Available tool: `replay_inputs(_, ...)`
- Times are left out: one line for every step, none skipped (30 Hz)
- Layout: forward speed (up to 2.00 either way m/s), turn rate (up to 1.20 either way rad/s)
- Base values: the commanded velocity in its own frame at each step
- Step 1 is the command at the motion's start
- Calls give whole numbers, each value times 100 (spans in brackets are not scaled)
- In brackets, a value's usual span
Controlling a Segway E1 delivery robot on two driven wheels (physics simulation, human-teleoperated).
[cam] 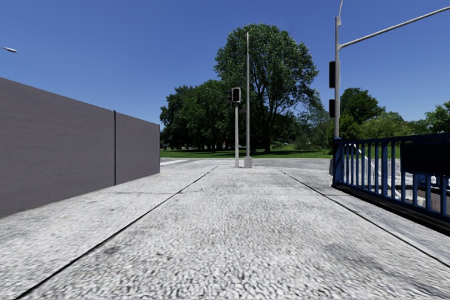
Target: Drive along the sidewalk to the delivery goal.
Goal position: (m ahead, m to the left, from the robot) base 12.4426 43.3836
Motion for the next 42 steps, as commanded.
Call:
replay_inputs(200,0)
replay_inputs(200,0)
replay_inputs(200,0)
replay_inputs(200,0)
replay_inputs(200,0)
replay_inputs(200,0)
replay_inputs(200,0)
replay_inputs(200,0)
replay_inputs(200,0)
replay_inputs(200,0)
replay_inputs(200,0)
replay_inputs(200,0)
replay_inputs(200,0)
replay_inputs(200,0)
replay_inputs(200,0)
replay_inputs(200,0)
replay_inputs(200,0)
replay_inputs(200,0)
replay_inputs(200,0)
replay_inputs(200,0)
replay_inputs(200,0)
replay_inputs(200,0)
replay_inputs(200,0)
replay_inputs(200,0)
replay_inputs(200,0)
replay_inputs(200,0)
replay_inputs(200,12)
replay_inputs(200,25)
replay_inputs(200,30)
replay_inputs(200,30)
replay_inputs(200,31)
replay_inputs(200,31)
replay_inputs(200,31)
replay_inputs(200,31)
replay_inputs(200,31)
replay_inputs(200,31)
replay_inputs(200,31)
replay_inputs(200,31)
replay_inputs(200,31)
replay_inputs(200,30)
replay_inputs(200,30)
replay_inputs(200,29)
